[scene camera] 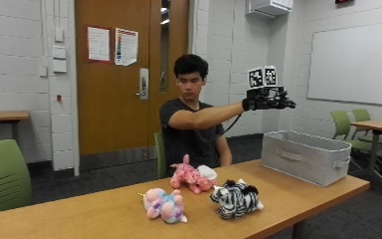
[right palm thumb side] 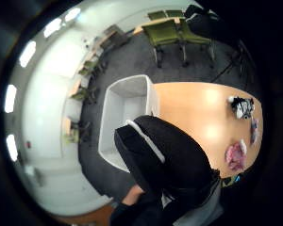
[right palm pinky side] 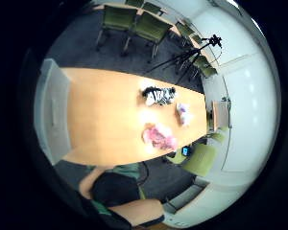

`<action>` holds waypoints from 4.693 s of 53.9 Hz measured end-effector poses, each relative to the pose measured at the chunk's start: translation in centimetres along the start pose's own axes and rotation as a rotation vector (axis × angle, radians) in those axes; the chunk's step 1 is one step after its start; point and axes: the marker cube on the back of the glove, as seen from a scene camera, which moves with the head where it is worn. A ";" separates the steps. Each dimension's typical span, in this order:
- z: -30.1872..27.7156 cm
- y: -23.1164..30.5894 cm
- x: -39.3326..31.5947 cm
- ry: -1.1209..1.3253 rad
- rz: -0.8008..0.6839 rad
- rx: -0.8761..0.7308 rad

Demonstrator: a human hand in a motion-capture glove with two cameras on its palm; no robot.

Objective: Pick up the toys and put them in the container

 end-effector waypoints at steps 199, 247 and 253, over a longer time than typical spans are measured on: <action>-2.1 -3.6 -15.4 -0.043 -0.141 -0.041; 2.4 -2.3 -5.6 0.043 -0.129 -0.087; 3.4 -3.0 2.1 0.109 -0.024 -0.093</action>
